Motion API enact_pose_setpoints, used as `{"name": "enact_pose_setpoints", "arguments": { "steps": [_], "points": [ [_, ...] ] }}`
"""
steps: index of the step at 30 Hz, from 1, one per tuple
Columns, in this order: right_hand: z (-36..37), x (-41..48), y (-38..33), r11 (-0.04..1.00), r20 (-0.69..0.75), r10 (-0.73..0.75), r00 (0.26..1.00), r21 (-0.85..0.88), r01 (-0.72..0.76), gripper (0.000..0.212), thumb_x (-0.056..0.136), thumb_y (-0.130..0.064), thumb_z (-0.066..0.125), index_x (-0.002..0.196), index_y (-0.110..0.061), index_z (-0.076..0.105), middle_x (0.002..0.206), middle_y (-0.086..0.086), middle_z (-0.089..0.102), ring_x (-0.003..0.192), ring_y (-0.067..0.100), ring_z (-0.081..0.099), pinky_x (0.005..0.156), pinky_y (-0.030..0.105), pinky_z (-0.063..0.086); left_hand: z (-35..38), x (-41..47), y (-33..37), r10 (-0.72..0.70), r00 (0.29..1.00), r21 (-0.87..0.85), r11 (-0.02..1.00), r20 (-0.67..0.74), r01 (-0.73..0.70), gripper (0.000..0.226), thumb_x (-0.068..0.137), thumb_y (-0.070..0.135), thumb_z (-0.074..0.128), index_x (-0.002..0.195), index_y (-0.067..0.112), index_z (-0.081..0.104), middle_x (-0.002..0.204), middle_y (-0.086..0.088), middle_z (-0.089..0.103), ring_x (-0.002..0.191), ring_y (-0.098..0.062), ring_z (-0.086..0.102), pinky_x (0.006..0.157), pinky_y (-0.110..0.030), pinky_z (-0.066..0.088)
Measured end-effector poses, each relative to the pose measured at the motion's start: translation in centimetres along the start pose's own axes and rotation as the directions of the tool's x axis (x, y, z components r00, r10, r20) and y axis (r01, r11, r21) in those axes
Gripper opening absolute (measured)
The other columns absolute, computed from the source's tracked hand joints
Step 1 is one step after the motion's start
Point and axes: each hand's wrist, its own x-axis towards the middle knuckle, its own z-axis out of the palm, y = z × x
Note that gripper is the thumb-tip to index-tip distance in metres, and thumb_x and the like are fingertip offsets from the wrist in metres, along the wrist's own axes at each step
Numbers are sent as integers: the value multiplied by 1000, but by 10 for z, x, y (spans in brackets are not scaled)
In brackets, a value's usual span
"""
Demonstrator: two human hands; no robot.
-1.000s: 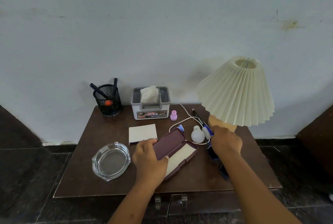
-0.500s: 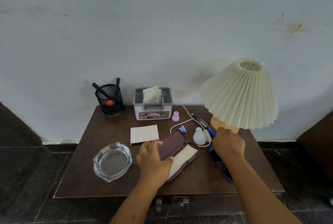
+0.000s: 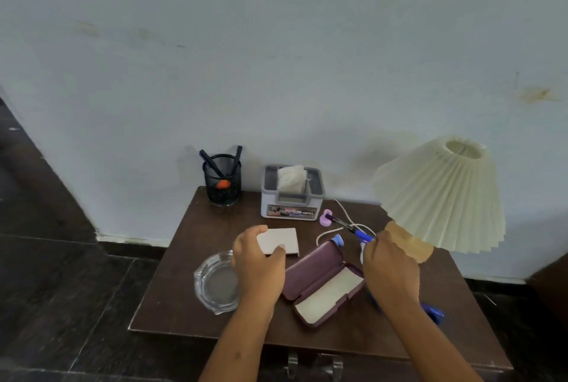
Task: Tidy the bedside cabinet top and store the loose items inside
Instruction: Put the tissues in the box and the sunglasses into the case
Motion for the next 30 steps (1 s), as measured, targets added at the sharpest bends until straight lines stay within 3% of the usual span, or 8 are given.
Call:
{"name": "enact_pose_setpoints", "arguments": {
  "steps": [4,8,11,15,18,22,27,30],
  "points": [
    [-10,-3,-45,841,-92,61,994,541,-2,22,98,-17,36,107,-9,55,76,0,54,64,13,51,59,30,37,-19,11,5,-162,974,-202,971,-160,129,44,86,16,60,125,31,48,145,4,32,125,-23,44,100,-50,43],
    [-26,17,-104,711,-233,-19,972,680,177,20,97,-15,40,105,-17,59,73,-2,61,60,10,54,56,17,37,-26,15,9,-308,941,-456,864,-143,214,41,87,14,58,125,28,50,145,1,35,124,-24,46,102,-47,42],
    [-30,50,-153,676,-284,-104,953,683,277,21,97,-13,40,107,-13,59,79,3,63,64,16,55,57,16,30,-25,17,12,-340,932,-507,830,-123,235,40,88,14,57,124,29,50,143,2,37,121,-24,49,100,-46,44],
    [-23,95,-201,720,-218,-193,957,631,289,25,99,-15,37,113,-10,57,95,12,66,71,20,53,65,26,38,-22,21,9,-372,923,-546,795,-96,263,39,88,16,57,123,32,49,142,3,38,120,-20,48,100,-42,44],
    [-8,119,-220,806,-168,-306,937,478,349,25,98,-13,37,113,-8,56,97,15,66,73,22,51,65,30,38,-22,25,9,-405,911,-565,770,-73,297,38,88,17,56,121,34,48,142,6,36,117,-17,48,97,-39,44],
    [13,138,-235,864,-23,-370,929,360,353,26,96,-7,36,111,-7,57,104,17,64,80,26,53,68,30,37,-24,33,7,-409,910,-583,756,-66,297,36,89,17,56,121,32,49,140,9,34,100,-10,48,74,-22,42],
    [24,142,-249,833,40,-453,891,374,407,39,94,-1,39,132,-8,44,120,17,59,107,32,56,81,33,41,-19,33,6,-395,917,-563,771,-60,296,35,88,15,55,117,33,49,140,10,33,109,-10,44,101,-39,42],
    [21,136,-246,822,116,-492,863,389,416,59,88,8,39,143,-12,32,127,17,55,115,30,52,92,36,42,-19,32,7,-390,920,-554,776,-46,301,35,88,16,55,118,33,48,141,10,32,113,-12,44,103,-41,41]
  ]
}}
